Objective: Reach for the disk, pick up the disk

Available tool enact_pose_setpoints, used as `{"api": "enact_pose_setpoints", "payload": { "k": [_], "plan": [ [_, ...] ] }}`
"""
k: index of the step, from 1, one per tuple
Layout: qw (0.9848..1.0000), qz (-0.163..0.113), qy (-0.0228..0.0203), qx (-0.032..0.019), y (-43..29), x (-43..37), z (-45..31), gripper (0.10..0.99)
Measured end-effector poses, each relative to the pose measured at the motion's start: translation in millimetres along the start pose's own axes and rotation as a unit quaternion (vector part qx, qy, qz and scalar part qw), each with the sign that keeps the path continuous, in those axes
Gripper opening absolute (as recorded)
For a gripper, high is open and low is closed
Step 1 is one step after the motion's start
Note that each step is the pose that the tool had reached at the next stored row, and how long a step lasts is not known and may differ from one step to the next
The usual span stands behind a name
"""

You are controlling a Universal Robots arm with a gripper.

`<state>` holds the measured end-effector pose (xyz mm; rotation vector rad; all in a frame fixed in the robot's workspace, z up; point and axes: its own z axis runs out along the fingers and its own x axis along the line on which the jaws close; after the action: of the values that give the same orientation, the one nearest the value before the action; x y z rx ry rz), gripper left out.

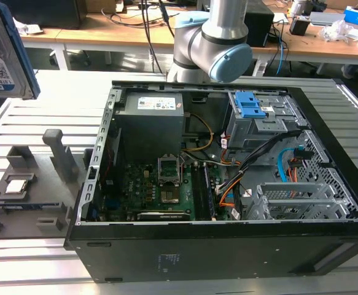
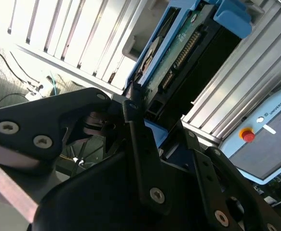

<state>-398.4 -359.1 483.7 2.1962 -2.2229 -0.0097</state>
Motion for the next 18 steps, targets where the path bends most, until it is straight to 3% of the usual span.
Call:
{"api": "enact_pose_setpoints", "payload": {
  "k": [4, 18],
  "plan": [
    [1.0, 0.0, 0.0001, -0.0001, 0.3, 0.1, -17.8, 0.365],
    [1.0, 0.0, 0.0, 0.0, 0.9, 0.4, -54.0, 0.365]
  ]
}}
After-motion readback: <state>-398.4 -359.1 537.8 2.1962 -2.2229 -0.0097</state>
